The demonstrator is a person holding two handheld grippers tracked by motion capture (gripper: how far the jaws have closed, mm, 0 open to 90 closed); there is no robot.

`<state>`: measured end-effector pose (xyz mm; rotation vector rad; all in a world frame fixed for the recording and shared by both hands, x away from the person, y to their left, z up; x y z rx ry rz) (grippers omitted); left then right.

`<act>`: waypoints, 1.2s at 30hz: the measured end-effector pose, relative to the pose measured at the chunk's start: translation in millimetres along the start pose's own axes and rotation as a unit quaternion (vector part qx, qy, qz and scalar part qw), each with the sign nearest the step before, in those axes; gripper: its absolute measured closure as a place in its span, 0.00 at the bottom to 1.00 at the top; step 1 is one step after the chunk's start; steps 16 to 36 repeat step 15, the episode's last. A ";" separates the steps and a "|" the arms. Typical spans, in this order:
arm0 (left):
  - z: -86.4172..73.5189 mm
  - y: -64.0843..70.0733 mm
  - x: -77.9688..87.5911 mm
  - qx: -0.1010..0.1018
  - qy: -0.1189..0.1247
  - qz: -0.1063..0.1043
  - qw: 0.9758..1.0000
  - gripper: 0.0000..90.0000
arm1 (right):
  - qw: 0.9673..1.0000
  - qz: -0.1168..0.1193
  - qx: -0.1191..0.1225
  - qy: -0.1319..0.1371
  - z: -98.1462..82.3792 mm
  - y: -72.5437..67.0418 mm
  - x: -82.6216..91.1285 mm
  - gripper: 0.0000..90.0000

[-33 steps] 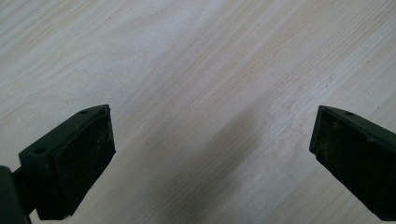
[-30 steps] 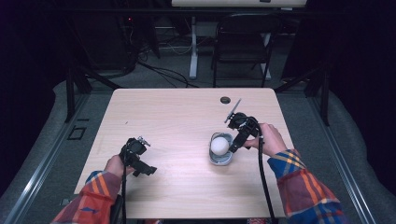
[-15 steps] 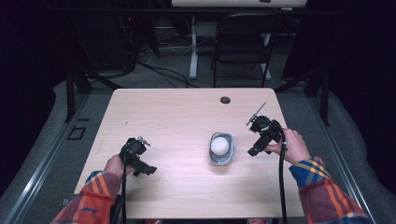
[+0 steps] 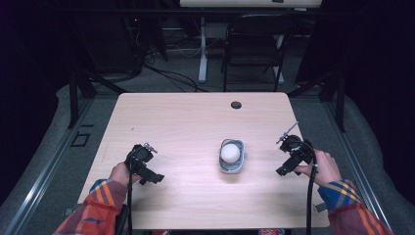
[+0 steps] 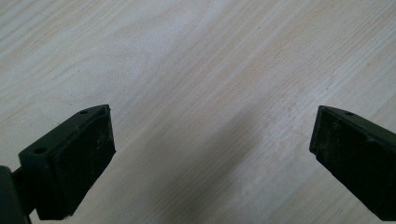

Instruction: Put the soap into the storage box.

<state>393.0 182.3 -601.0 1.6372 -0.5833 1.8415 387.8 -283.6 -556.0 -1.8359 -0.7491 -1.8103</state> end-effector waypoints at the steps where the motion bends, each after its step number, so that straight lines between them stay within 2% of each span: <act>1: -0.1 0.0 0.1 0.000 -0.001 0.000 1.000 0.00 | 1.000 -0.001 0.001 -0.004 -4.1 1.5 -3.3 0.00; 4: 0.0 0.1 -0.2 0.001 -0.002 -0.001 1.000 0.00 | 1.000 0.005 -0.010 -0.006 -18.2 1.8 -19.0 0.00; 5: 0.0 0.1 -0.2 0.001 -0.002 -0.001 1.000 0.00 | 0.999 0.014 -0.028 0.011 -19.2 -0.4 -25.0 0.00; 7: 0.2 0.4 -0.2 0.001 -0.002 -0.001 1.000 0.00 | 0.999 0.019 -0.031 0.012 -21.3 -2.0 -30.4 0.00; 8: 0.1 0.7 0.0 0.002 -0.001 -0.002 1.000 0.00 | 1.000 0.009 -0.010 -0.023 -26.8 0.4 -31.6 0.00; 9: -0.1 0.6 0.3 0.002 -0.001 -0.001 1.000 0.00 | 0.999 0.019 -0.029 -0.007 -27.1 -2.8 -38.3 0.00; 10: -0.7 0.4 0.7 0.002 -0.002 -0.002 1.000 0.00 | 0.999 0.017 -0.019 -0.030 -31.9 -1.4 -40.9 0.00; 11: -0.7 0.4 0.7 0.002 -0.002 -0.002 1.000 0.00 | 0.999 0.012 -0.010 -0.043 -33.7 -0.3 -41.2 0.00; 13: -1.0 0.1 0.9 0.003 0.000 -0.002 1.000 0.00 | 0.999 0.008 -0.010 -0.044 -34.0 0.2 -41.6 0.00; 14: -1.2 -0.1 1.1 0.004 0.000 -0.002 1.000 0.00 | 0.999 0.013 -0.025 -0.023 -32.1 -1.7 -44.2 0.00; 36: -1.7 -0.4 1.4 0.003 -0.001 -0.001 1.000 0.00 | 0.999 0.008 -0.026 -0.024 -31.9 -0.3 -44.8 0.00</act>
Point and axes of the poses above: each handheld gripper's, and its own axes: x roughly backward along the jaws, z roughly out of its top, y roughly to its right, the point moved 7 cm from there along -x, roughly forward along the jaws, and after that the axes turned 14 degrees about -y, right-handed, at the moved point
